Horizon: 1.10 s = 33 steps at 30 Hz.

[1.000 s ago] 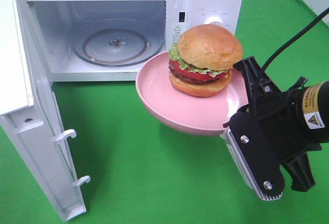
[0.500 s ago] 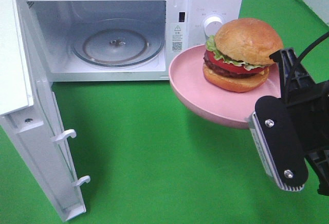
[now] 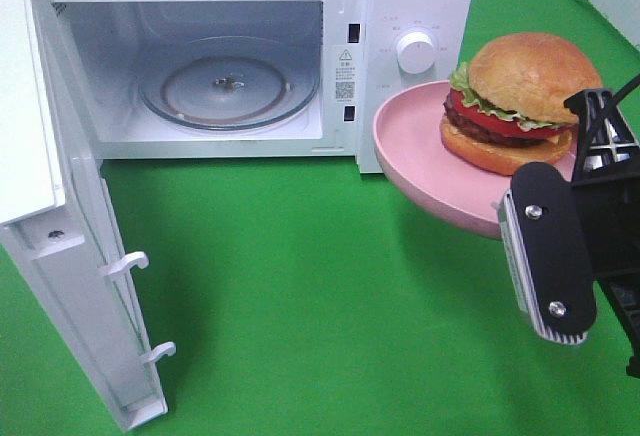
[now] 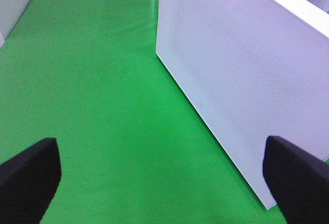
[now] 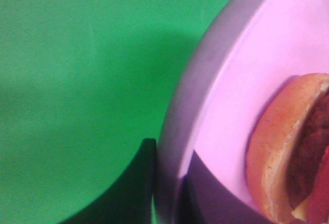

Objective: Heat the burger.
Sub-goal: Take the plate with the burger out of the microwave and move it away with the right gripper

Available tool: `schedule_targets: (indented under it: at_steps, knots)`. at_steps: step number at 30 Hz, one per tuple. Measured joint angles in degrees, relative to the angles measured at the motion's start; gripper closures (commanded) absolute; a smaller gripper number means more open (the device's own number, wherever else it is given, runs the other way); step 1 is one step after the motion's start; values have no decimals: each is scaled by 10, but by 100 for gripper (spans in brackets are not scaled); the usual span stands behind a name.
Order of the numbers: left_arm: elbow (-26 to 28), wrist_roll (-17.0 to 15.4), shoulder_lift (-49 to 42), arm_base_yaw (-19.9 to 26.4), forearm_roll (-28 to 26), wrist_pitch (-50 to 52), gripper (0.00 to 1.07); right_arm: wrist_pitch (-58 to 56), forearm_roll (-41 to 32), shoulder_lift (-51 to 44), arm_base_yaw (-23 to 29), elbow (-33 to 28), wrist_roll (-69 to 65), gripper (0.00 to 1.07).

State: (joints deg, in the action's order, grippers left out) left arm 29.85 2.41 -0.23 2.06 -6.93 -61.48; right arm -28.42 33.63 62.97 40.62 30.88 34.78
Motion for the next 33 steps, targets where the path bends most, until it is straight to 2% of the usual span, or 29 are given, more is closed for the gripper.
schedule_targets:
  at_steps: [7,15,25,33]
  knots:
    - [0,0,0,0,0,0,7,-40,6,0,0,0,-76,107]
    - [0,0,0,0,0,0,7,-109,72,0,0,0,-233,107]
    - [0,0,0,0,0,0,7,-152,106,0,0,0,-316,107]
    - [0,0,0,0,0,0,7,-229,117,-2,0,0,-380,107]
